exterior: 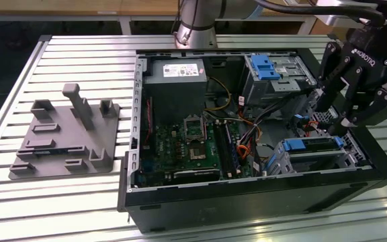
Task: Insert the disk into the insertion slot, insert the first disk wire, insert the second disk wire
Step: 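Insert the first disk wire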
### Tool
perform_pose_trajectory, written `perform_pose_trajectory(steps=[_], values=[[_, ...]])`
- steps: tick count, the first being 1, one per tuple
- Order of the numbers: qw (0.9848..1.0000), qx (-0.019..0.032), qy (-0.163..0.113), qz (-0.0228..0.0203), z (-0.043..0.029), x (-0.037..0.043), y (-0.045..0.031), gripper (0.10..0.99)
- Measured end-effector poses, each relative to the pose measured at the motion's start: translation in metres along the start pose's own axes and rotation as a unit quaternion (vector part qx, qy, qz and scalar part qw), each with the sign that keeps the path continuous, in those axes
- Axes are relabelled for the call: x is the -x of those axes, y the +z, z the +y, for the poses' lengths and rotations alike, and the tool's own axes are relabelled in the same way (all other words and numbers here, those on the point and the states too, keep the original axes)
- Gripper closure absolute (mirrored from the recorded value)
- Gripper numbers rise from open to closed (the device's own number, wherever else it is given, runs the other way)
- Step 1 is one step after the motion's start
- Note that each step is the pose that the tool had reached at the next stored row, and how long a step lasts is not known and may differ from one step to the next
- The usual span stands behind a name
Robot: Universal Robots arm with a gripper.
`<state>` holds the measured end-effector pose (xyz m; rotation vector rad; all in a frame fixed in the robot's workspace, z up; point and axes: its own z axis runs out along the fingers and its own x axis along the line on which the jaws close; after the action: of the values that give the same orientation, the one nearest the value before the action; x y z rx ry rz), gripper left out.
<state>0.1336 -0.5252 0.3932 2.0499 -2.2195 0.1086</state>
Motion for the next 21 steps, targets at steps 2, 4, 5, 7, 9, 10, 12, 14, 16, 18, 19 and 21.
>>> perform_pose_trajectory(steps=[2, 4, 5, 7, 9, 10, 12, 14, 16, 18, 19, 21], values=[[1.0000, 0.0007, 0.000, 0.0001, -0.0085, 0.0020, -0.0002, 0.525], [1.0000, 0.0020, 0.000, 0.0001, -0.0174, 0.0036, -0.0004, 0.525], [1.0000, 0.0029, 0.000, 0.0002, -0.0217, 0.0042, -0.0003, 0.525], [1.0000, 0.0043, 0.000, 0.0025, -0.0269, 0.0057, 0.0000, 0.525], [0.9999, 0.0039, 0.000, 0.0117, -0.0290, 0.0080, -0.0001, 0.525], [0.9998, 0.0035, 0.000, 0.0186, -0.0296, 0.0097, -0.0001, 0.525], [0.9994, 0.0023, 0.001, 0.0344, -0.0300, 0.0140, -0.0002, 0.525], [0.9990, 0.0015, 0.001, 0.0450, -0.0300, 0.0210, -0.0002, 0.525], [0.9989, 0.0014, 0.001, 0.0460, -0.0306, 0.0302, -0.0006, 0.525], [0.9989, 0.0015, 0.001, 0.0469, -0.0321, 0.0365, 0.0003, 0.525], [0.9989, 0.0020, 0.001, 0.0471, -0.0338, 0.0381, 0.0018, 0.525], [0.9988, 0.0020, 0.001, 0.0491, -0.0354, 0.0410, 0.0042, 0.525]])
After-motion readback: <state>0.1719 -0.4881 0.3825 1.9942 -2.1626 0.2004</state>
